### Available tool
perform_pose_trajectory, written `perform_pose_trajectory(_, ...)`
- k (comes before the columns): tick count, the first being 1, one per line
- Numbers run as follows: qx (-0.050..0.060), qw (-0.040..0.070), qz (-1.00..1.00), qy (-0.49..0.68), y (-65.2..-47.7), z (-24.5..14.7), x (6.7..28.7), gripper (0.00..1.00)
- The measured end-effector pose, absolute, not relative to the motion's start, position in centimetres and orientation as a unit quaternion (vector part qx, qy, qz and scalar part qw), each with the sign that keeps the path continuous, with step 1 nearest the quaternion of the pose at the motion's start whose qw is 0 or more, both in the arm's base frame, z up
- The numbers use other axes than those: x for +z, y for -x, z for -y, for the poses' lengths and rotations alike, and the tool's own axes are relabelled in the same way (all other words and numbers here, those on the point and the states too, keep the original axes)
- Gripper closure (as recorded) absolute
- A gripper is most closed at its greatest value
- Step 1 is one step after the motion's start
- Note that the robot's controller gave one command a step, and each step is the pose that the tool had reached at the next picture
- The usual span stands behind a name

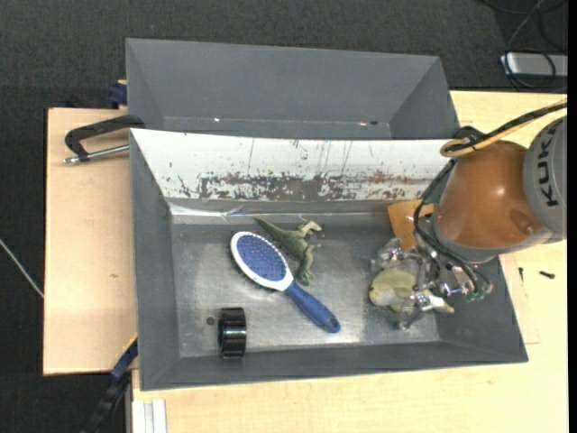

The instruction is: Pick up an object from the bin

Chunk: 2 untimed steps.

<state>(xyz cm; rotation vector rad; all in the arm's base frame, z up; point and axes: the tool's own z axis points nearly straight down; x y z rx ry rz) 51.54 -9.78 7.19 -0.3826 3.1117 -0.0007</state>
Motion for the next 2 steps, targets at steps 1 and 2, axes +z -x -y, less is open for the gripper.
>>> perform_pose_trajectory(1,-0.001,0.006,-0.992,0.123,-51.7,9.7,7.3,1.00)
perform_pose_trajectory(2,-0.002,0.007,-0.986,0.168,-49.9,10.7,23.4,1.00)
